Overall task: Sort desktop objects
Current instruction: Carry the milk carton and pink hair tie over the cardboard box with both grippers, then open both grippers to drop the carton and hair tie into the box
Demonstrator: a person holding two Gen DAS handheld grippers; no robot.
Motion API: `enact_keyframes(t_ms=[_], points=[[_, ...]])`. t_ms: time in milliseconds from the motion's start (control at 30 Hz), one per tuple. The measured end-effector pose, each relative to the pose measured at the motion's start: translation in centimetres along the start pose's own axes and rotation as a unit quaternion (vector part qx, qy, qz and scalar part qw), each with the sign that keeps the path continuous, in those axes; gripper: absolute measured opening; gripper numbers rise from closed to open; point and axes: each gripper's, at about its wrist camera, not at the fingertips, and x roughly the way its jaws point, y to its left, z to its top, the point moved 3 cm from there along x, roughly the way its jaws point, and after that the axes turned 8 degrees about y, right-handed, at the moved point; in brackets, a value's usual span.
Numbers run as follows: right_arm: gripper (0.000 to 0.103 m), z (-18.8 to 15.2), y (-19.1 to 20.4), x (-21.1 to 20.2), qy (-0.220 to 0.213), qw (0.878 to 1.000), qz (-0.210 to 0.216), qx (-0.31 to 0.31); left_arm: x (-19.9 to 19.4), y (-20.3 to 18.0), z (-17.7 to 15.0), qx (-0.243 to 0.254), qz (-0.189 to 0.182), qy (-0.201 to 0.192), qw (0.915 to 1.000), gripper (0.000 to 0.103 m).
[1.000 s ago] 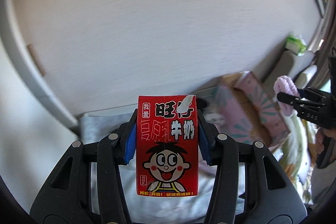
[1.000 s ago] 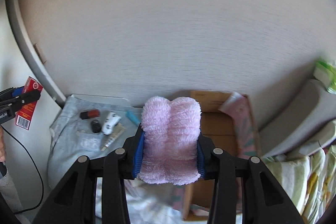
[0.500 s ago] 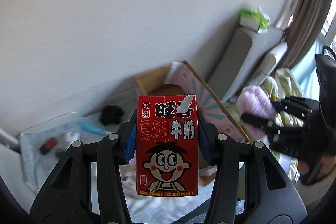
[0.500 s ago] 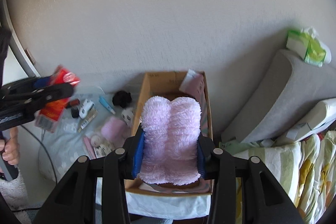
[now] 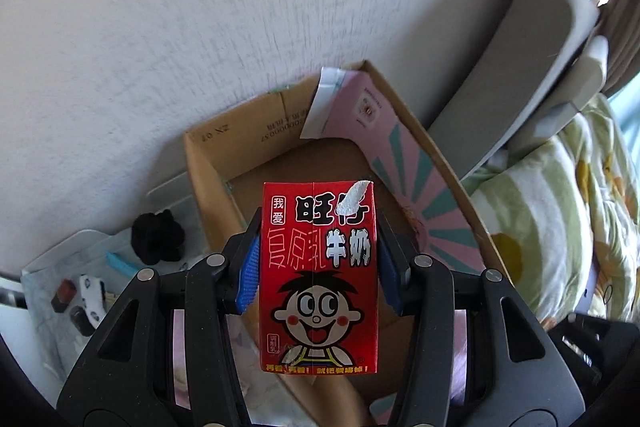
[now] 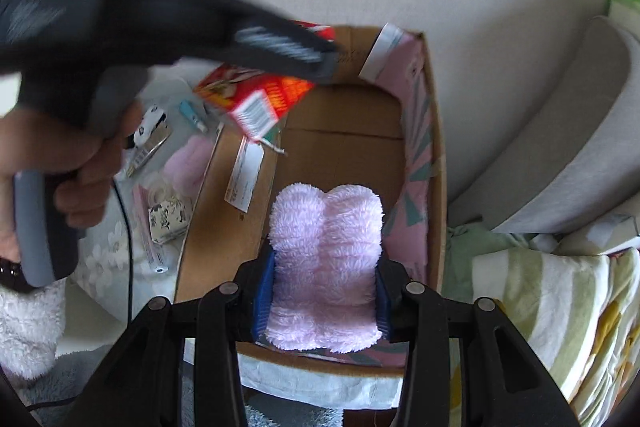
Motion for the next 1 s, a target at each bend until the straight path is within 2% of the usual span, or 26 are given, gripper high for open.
enact_keyframes(t_ms=[200,433,467,500,533,567,600,633,667,700,767,867,1000], points=[[0.038,0.4,-0.3,1.2,0.010,1.000,0.013,-0.006,2.3,-0.6,1.0,0.000,0.011,0.018,0.9998,0.046],[0.039,1.2,-0.6,1.9,0.025,0.999,0.023,0.000,3.0,-0.3,1.7,-0.002,0.015,0.026,0.9995,0.046],[0.040,1.4,-0.6,2.0,0.026,0.999,0.022,0.000,3.1,-0.3,1.8,-0.006,0.016,0.026,0.9995,0.047],[0.040,1.5,-0.6,2.0,0.024,1.000,0.019,0.000,3.1,-0.2,1.9,-0.010,0.016,0.027,0.9995,0.054],[0.044,1.6,-0.4,2.0,0.022,1.000,0.020,-0.004,3.2,-0.1,2.1,-0.018,0.014,0.032,0.9992,0.065],[0.054,1.7,-0.3,2.0,0.020,1.000,0.020,-0.005,3.3,0.1,2.2,-0.029,0.010,0.037,0.9988,0.093],[0.063,1.7,-0.1,2.0,0.019,1.000,0.022,-0.005,3.0,0.4,2.3,-0.036,-0.001,0.034,0.9988,0.103],[0.085,1.7,0.1,2.0,0.021,0.999,0.030,-0.004,2.6,0.5,2.4,-0.040,-0.014,0.019,0.9989,0.103],[0.098,1.7,0.2,2.1,0.020,0.999,0.038,-0.004,2.1,0.6,2.6,-0.043,-0.021,0.006,0.9988,0.103],[0.102,1.7,0.4,1.9,0.015,0.999,0.052,-0.004,1.8,0.6,2.7,-0.042,-0.023,0.000,0.9988,0.103],[0.103,1.5,0.7,1.6,0.005,0.998,0.067,-0.004,1.2,0.5,2.9,-0.036,-0.023,-0.003,0.9991,0.103],[0.103,1.5,1.2,1.1,0.004,0.998,0.060,-0.006,-0.1,0.6,3.1,-0.030,-0.021,-0.018,0.9992,0.103],[0.103,1.9,1.7,0.5,-0.003,0.999,0.046,-0.008,-0.9,0.9,2.9,-0.029,-0.032,-0.013,0.9990,0.103]])
